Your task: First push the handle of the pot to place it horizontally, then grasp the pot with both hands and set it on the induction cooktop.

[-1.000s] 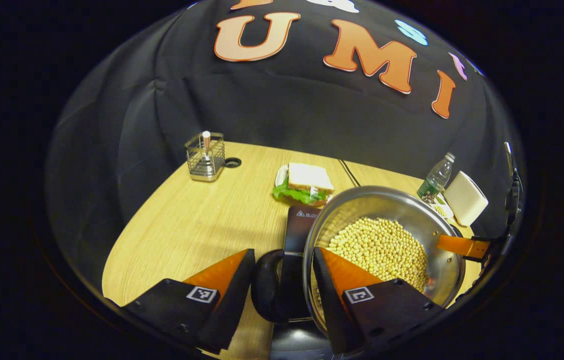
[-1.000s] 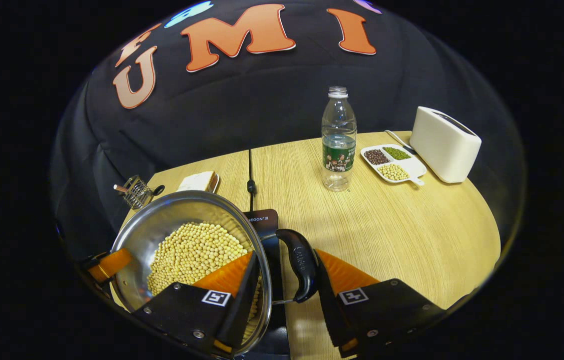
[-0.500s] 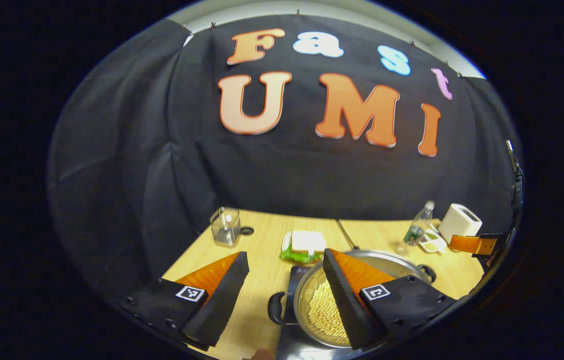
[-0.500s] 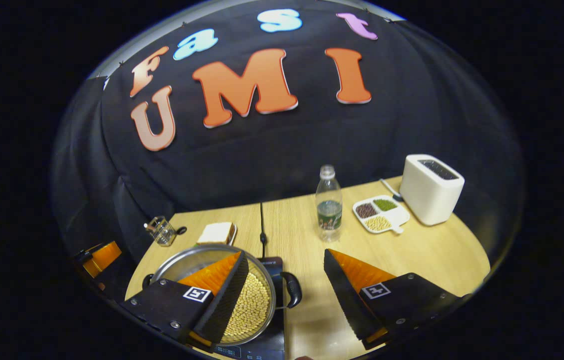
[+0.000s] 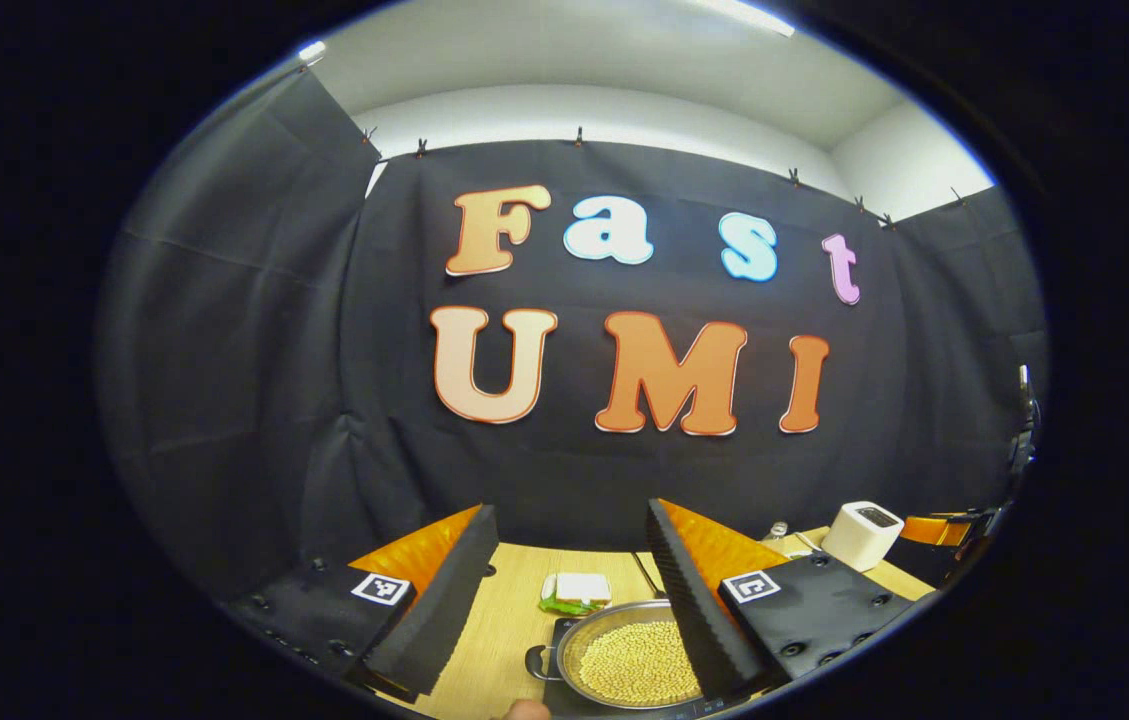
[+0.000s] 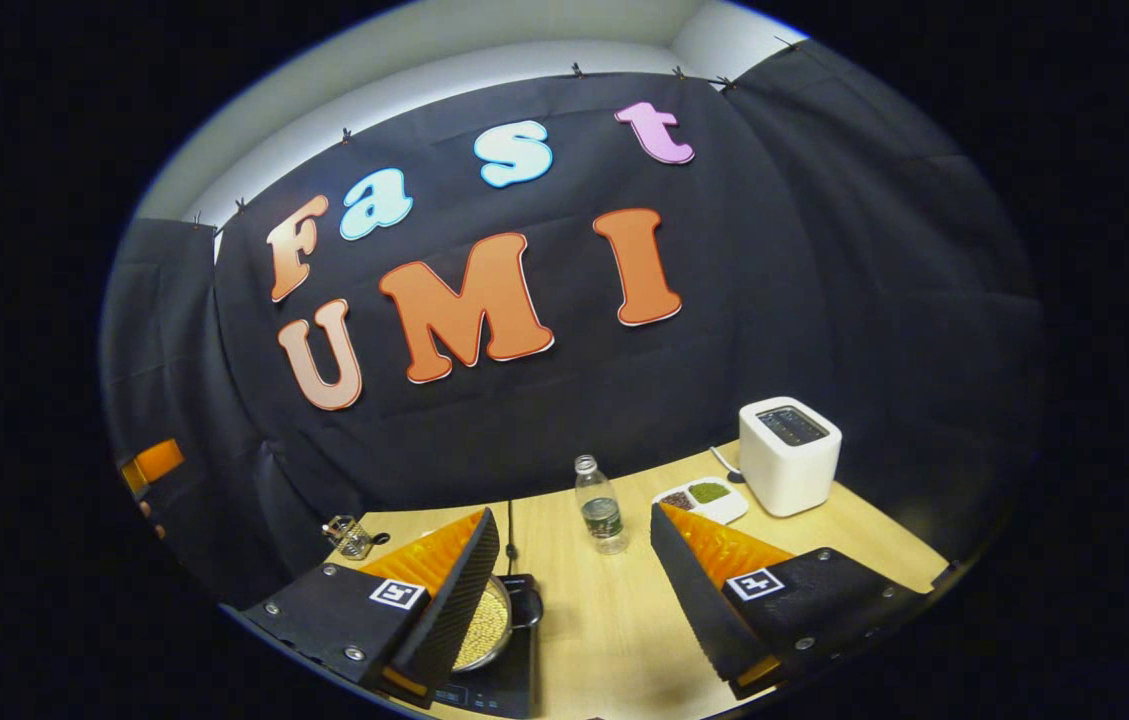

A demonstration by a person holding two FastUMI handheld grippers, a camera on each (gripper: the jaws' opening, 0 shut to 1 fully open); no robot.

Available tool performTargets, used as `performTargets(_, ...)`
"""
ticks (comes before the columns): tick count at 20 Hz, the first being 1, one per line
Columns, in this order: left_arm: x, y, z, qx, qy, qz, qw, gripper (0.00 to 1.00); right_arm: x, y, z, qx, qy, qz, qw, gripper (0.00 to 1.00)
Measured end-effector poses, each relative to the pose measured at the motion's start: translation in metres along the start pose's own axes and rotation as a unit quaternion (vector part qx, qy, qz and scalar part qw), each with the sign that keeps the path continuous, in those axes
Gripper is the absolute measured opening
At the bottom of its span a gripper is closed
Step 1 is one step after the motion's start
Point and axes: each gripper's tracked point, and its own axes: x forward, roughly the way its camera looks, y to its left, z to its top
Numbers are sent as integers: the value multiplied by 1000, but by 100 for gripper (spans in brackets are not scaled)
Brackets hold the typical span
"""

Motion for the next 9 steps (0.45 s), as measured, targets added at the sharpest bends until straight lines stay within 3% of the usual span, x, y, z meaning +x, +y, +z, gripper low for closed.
performTargets(1,-4,2,9,3,-10,1,1000,99,-11,-17,1,-48,3,-32,998,94)
performTargets(3,-13,1,15,3,-15,-1,1000,99,-29,-43,48,-126,-63,-90,986,95)
performTargets(5,-18,-3,21,2,-12,-7,1000,98,-61,-25,84,-125,-86,-70,986,95)
performTargets(7,-23,-2,32,4,-13,-4,1000,99,-87,-23,129,-139,-132,-81,978,100)
performTargets(8,-27,1,38,7,-14,0,1000,98,-98,-26,148,-146,-151,-88,974,89)
performTargets(9,-30,3,45,10,-17,3,1000,96,-108,-26,162,-145,-164,-89,972,100)
